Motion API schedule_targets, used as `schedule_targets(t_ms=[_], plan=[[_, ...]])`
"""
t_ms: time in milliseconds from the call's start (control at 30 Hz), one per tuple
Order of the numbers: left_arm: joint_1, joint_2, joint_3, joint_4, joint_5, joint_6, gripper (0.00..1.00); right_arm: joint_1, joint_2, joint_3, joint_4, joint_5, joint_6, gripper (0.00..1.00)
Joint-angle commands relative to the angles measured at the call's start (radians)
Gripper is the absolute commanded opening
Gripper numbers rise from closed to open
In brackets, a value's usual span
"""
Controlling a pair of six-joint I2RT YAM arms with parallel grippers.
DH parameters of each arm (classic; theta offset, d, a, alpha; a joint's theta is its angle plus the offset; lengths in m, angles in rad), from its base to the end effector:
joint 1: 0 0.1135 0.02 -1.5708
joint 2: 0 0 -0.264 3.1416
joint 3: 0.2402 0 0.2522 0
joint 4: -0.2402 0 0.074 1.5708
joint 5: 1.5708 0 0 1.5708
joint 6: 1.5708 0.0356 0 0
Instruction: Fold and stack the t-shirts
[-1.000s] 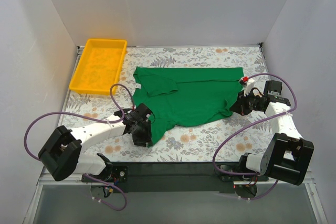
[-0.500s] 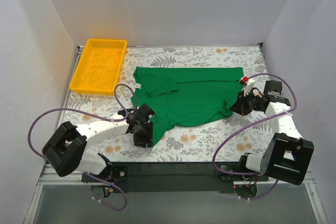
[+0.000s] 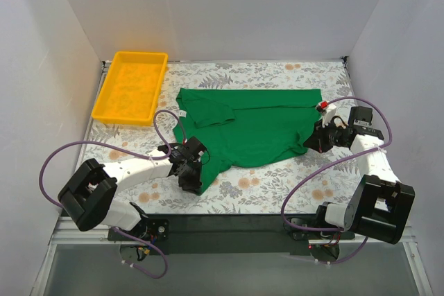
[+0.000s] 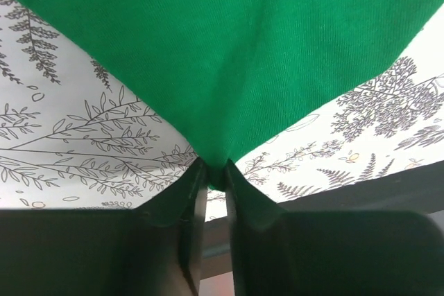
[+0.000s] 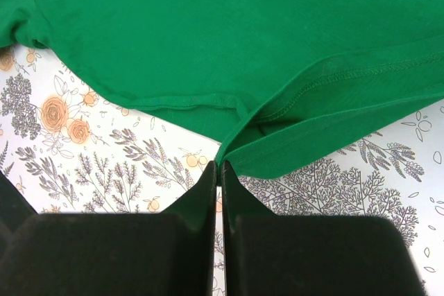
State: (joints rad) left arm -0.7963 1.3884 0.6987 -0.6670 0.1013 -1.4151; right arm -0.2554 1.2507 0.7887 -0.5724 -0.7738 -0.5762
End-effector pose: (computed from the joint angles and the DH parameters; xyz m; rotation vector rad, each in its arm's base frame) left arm 0.1530 -0.1616 0.1566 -0.9320 2.9712 -0.3699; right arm 0.2325 -0.0350 0.2231 -0.6187 2.2192 0.5992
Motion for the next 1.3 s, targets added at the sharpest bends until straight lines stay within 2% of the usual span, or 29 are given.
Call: schedule_targets(t_ms=[0,167,500,700,900,1000,1267], plan=[[-0.009,-0.020,0.018,0.017,0.023,0.008,0.13,-0.005,0.003,0.000,0.013,-0.030,-0.007,0.01],[-0.009,-0.072,0.019,0.006,0.051,-0.014,0.00,-0.005,0.003,0.000,0.013,-0.030,-0.007,0.01],[0.006,-0.224,0.030,0.061,0.113,-0.133,0.00,-0.013,-0.029,0.012,-0.001,-0.044,-0.014,0.01],[0.091,-0.368,0.053,0.073,0.135,-0.180,0.00,-0.064,-0.108,0.072,-0.040,-0.035,-0.039,0.01],[0.259,-0.498,0.044,0.127,0.239,-0.226,0.00,-0.113,-0.128,0.179,-0.110,-0.016,-0.071,0.01],[0.314,-0.517,0.050,0.158,0.267,-0.249,0.00,-0.120,-0.129,0.201,-0.122,-0.010,-0.076,0.01],[0.362,-0.505,0.000,0.231,0.363,-0.294,0.00,-0.151,-0.125,0.178,-0.118,0.050,-0.090,0.01]])
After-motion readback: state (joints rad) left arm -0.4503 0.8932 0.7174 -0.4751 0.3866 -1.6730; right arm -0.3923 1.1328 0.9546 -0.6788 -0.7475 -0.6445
